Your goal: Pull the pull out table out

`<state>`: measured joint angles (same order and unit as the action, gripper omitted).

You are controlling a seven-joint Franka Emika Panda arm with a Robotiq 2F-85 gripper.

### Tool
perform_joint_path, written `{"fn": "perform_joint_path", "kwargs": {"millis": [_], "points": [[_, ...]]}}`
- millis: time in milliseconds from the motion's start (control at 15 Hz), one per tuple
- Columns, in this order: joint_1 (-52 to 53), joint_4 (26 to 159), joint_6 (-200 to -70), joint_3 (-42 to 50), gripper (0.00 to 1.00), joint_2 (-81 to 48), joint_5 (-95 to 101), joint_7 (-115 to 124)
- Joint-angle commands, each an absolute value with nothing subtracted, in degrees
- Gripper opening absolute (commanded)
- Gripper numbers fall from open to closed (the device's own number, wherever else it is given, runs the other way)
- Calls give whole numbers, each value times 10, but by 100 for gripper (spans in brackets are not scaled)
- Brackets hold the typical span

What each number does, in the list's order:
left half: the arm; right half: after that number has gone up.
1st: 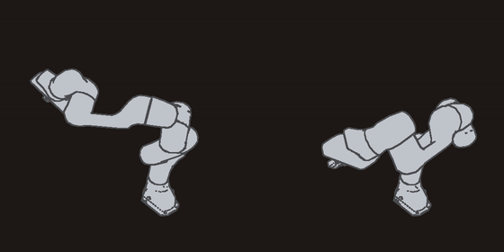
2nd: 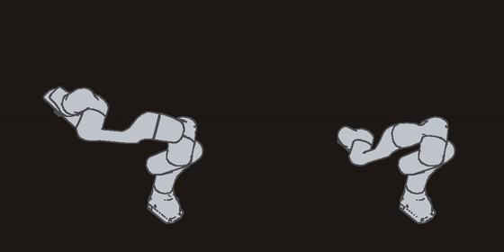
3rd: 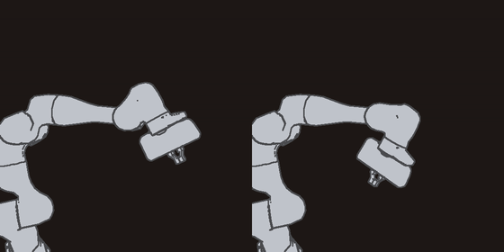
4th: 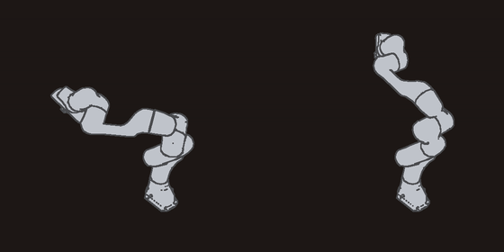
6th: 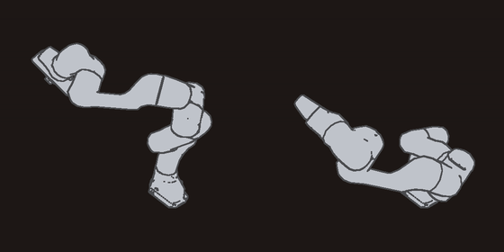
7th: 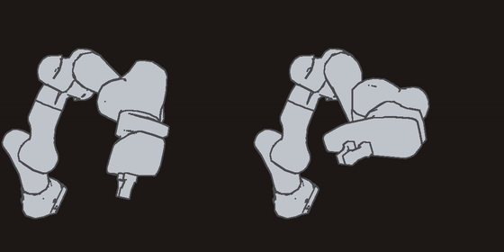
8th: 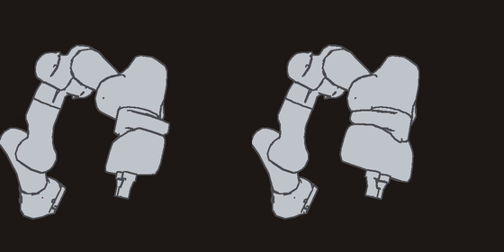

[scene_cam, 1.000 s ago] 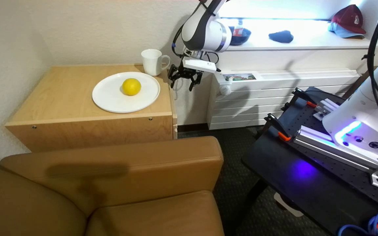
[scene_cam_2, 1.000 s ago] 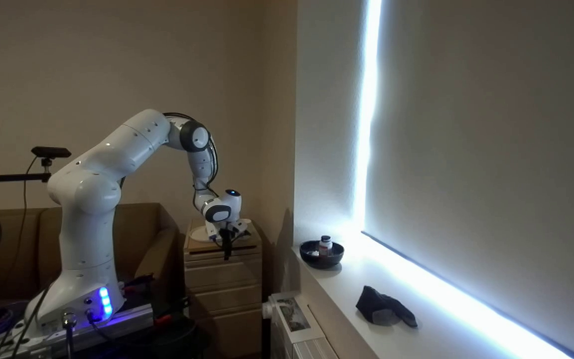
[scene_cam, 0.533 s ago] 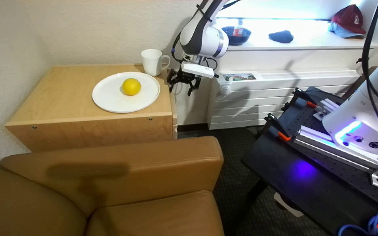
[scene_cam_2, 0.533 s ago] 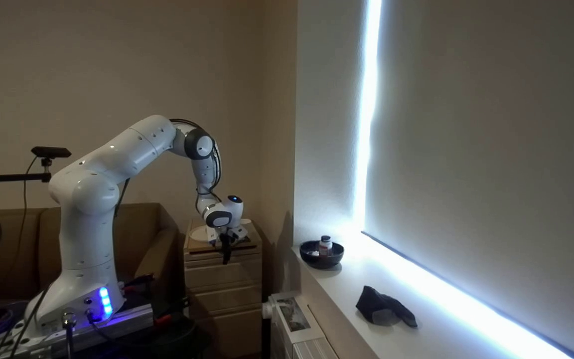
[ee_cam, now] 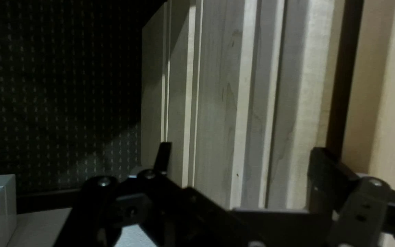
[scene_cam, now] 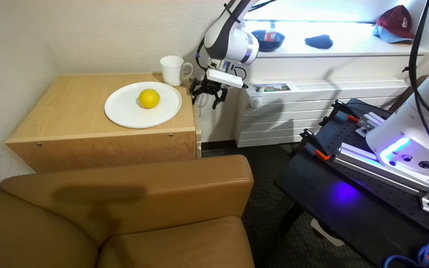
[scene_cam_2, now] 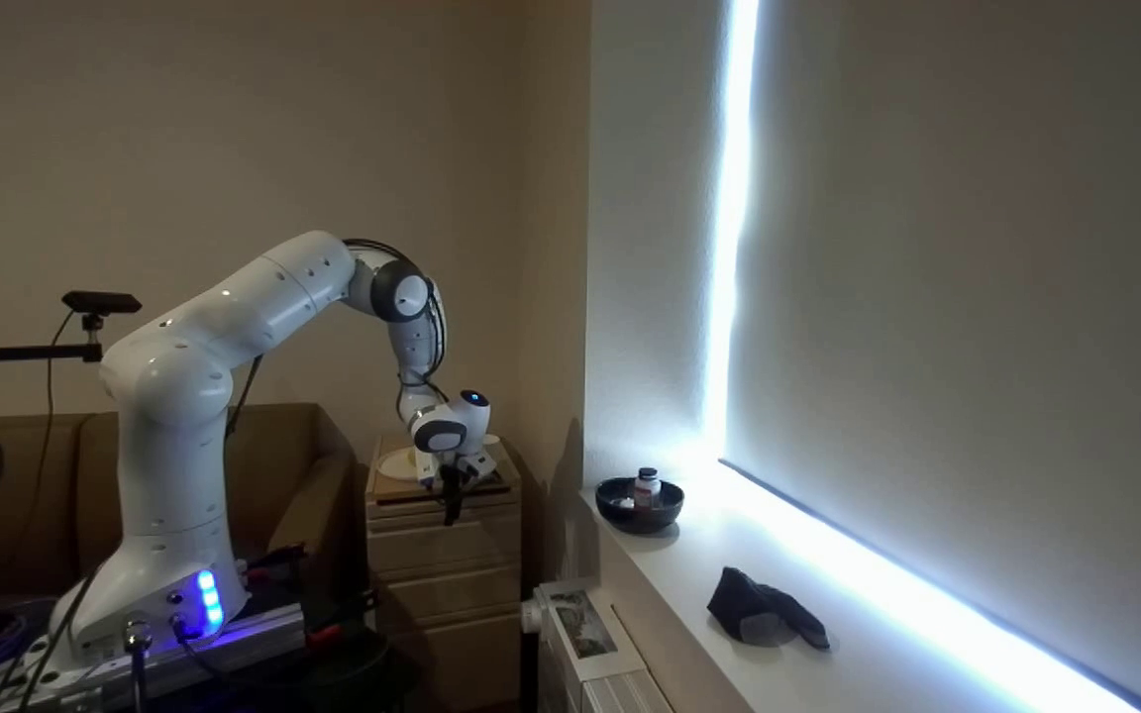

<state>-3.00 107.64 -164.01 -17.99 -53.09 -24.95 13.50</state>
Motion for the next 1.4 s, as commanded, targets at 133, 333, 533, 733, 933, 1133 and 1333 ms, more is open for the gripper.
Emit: {"fn": "perform_joint_path", "kwargs": {"millis": [133,333,533,733,933,1133,1333], "points": [[86,1098,-1685,-52,100,-530,-197,175],[144,1121,-1696,10,100,-524,-176,214],[185,1149,-1703,54,100,-521,-166,251],[206,1175,-1682,79,100,-508,-169,285],[192,1200,-1650,75,100,-489,-176,298],[171,1228,-1619,75,100,-470,-175,299],[145,1253,-1588,76,100,-453,-173,294]]}}
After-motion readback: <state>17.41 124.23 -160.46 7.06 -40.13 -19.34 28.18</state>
